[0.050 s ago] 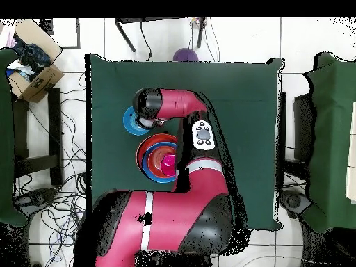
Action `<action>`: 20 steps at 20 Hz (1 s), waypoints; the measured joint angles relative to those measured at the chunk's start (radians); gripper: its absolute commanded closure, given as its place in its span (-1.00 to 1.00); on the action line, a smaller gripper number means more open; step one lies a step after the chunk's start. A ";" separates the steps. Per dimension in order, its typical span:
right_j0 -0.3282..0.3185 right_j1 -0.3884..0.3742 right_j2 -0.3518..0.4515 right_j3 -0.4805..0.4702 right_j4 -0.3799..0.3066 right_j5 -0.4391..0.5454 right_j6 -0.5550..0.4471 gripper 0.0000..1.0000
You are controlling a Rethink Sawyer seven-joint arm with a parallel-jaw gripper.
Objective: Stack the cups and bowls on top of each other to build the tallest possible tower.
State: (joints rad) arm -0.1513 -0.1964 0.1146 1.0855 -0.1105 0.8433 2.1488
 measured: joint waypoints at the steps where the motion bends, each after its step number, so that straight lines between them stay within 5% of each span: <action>1: 0.000 0.000 0.001 0.000 0.000 0.000 0.000 -1.00; 2: -0.001 0.000 0.001 0.000 0.000 0.000 0.000 -1.00; 3: -0.002 0.000 0.006 0.000 0.000 -0.001 0.000 1.00; 20: -0.021 -0.057 0.026 0.065 -0.001 -0.045 0.000 1.00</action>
State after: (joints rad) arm -0.1722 -0.2534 0.1405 1.1507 -0.1111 0.7983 2.1488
